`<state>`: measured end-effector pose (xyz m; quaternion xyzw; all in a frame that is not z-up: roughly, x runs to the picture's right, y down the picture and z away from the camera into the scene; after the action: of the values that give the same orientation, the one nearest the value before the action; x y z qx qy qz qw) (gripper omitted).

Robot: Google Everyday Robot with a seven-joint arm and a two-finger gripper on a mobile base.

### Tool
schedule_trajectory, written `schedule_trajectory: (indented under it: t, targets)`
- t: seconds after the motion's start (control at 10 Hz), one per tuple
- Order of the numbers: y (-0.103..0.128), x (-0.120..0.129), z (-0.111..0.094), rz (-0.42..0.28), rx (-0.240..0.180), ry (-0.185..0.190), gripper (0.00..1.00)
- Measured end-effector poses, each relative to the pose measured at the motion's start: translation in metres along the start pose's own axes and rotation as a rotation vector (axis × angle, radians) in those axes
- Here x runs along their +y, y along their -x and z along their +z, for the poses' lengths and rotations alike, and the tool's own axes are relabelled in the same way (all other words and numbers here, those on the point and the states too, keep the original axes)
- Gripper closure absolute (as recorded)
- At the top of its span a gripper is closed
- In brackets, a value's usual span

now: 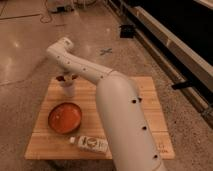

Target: Place the pepper in the ceramic cup

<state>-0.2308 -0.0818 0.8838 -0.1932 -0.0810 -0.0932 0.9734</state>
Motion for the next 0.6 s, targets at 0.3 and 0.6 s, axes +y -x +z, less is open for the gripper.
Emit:
schedule_trajectory:
  t: [0.3, 0.6]
  targets:
    - [-0.0019, 0.0015, 0.0013, 0.001, 0.006, -0.002, 0.53]
    - [-0.0018, 0.0046, 0.0021, 0.000, 0.002, 0.000, 0.55]
